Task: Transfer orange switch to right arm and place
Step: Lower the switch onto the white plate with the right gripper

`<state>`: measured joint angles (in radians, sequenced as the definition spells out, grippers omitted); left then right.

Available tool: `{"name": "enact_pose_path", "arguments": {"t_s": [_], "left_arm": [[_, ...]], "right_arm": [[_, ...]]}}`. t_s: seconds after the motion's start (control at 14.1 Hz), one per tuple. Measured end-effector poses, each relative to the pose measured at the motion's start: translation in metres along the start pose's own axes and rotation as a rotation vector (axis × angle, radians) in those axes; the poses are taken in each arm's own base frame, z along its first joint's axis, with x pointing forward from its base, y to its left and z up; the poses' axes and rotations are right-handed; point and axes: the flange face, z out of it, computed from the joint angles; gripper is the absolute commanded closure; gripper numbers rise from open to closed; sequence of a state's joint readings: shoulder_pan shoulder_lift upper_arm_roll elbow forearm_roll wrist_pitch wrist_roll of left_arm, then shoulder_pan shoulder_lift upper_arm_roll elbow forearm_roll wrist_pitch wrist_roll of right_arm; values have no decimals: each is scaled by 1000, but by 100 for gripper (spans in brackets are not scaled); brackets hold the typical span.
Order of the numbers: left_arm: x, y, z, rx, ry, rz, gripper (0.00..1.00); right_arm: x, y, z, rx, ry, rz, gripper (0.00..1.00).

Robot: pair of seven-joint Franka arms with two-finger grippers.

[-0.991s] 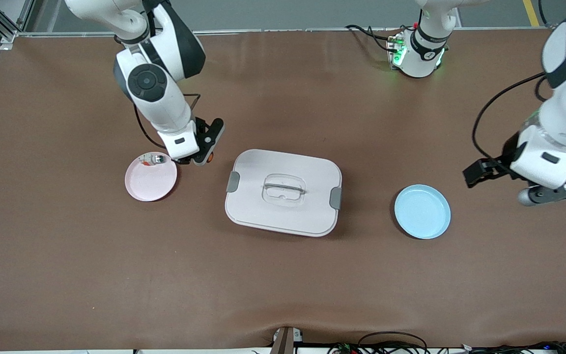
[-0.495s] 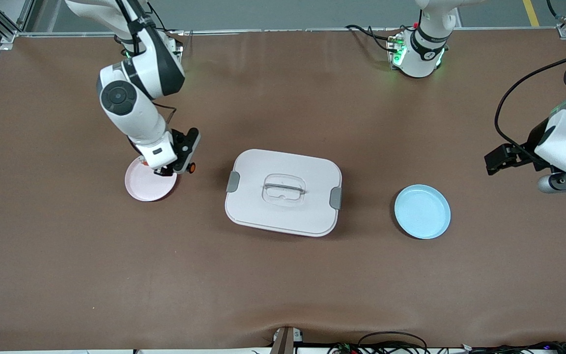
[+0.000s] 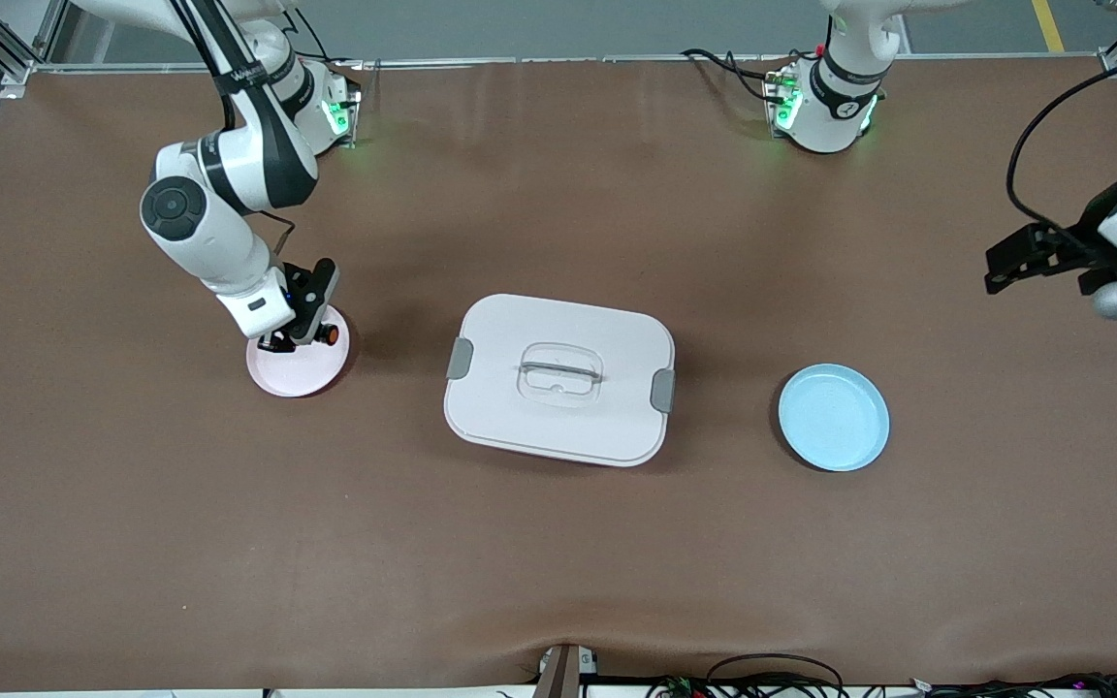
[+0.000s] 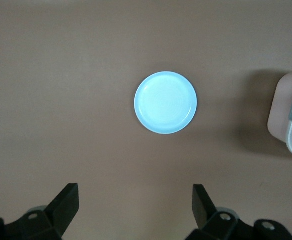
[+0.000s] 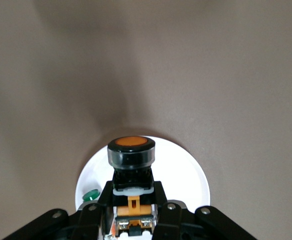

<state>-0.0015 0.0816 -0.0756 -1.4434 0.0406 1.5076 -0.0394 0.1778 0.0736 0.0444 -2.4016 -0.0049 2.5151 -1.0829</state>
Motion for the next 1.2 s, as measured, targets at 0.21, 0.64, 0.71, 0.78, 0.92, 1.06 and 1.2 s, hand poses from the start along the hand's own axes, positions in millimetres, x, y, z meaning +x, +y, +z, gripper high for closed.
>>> {"name": "enact_pose_path", "arguments": {"t_s": [0.21,0.64,0.71,0.78,0.92,1.06,1.2], "left_arm": [[-18,3,-3,5,-6,4,0],[-28,5,1,6,-18,9,0],[-28,5,1,6,-18,9,0],[-28,5,1,6,-17,9,0],[-28,5,0,6,-15,9,0],[-27,5,1,6,-11,9,0],[-27,5,1,6,-10,10,0]], "right_arm": [[-24,-4,16,-18,7,-37,100],[-40,-3,43,-14,6,-88,100],[-40,-4,52,-6,4,-91,100],[-41,-6,62,3,1,-94,100],[-41,-7,78,2,4,-101,100],[-41,-8,91,-3,8,-109,100],[-41,-8,98,-12,11,-121,100]]}}
